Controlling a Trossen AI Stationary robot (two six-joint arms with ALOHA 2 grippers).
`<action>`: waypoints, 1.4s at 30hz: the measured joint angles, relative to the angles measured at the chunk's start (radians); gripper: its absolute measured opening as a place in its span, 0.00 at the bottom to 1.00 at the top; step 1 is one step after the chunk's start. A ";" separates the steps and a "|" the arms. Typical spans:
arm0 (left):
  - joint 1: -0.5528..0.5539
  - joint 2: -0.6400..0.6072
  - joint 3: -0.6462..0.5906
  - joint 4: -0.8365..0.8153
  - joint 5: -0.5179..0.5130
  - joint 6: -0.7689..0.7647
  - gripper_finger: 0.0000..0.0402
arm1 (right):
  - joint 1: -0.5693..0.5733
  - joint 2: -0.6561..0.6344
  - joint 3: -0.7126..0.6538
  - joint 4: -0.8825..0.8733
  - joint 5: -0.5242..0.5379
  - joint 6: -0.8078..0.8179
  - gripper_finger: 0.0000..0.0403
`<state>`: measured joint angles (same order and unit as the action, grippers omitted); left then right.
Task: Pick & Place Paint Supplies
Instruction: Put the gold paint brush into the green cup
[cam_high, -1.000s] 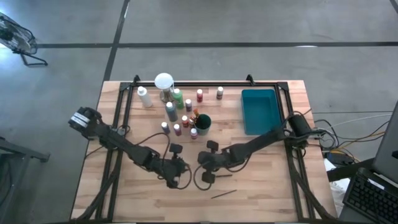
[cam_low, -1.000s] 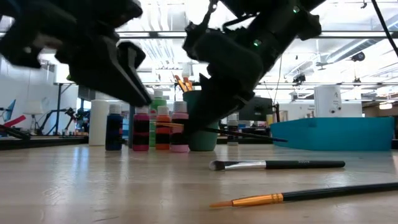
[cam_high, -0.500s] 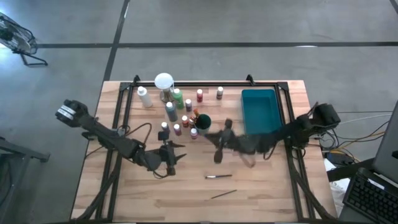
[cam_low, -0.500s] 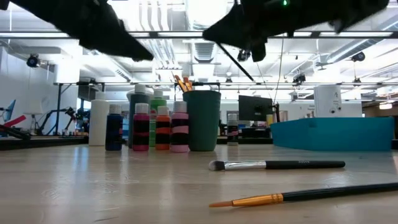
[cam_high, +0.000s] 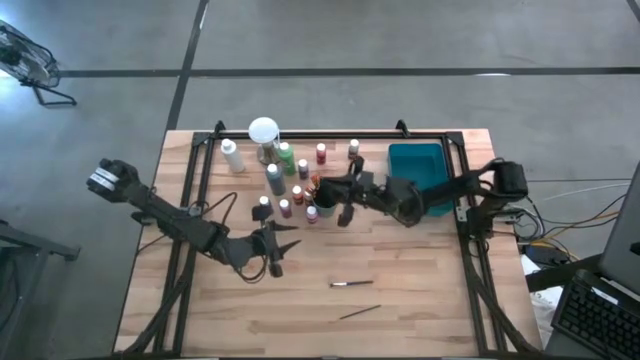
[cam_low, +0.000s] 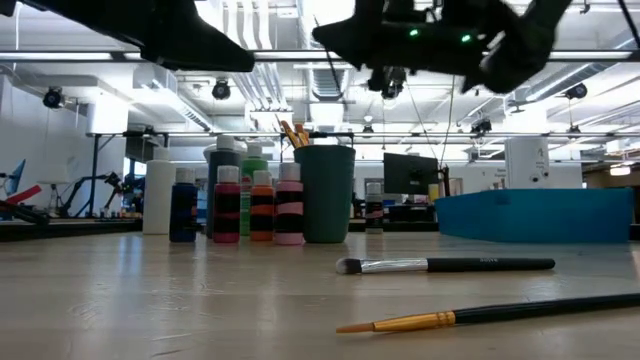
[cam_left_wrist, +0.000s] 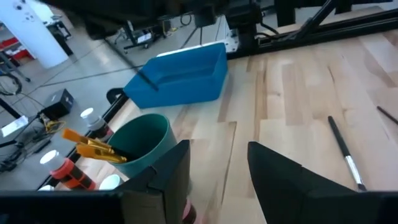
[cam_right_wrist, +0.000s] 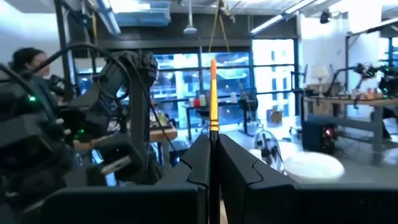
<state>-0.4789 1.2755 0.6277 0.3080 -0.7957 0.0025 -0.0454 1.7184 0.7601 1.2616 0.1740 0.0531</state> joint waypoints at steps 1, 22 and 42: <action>0.000 0.000 0.000 0.000 -0.004 0.000 0.42 | -0.012 0.014 0.012 0.001 -0.011 0.003 0.02; 0.002 -0.059 -0.001 0.017 -0.015 0.034 0.42 | -0.084 0.308 0.058 0.168 -0.062 0.100 0.03; 0.005 -0.068 -0.001 0.014 -0.017 0.052 0.42 | -0.086 0.328 0.047 0.103 -0.058 0.105 0.03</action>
<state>-0.4744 1.2072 0.6266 0.3222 -0.8130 0.0547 -0.1318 2.0460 0.8070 1.3642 0.1162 0.1577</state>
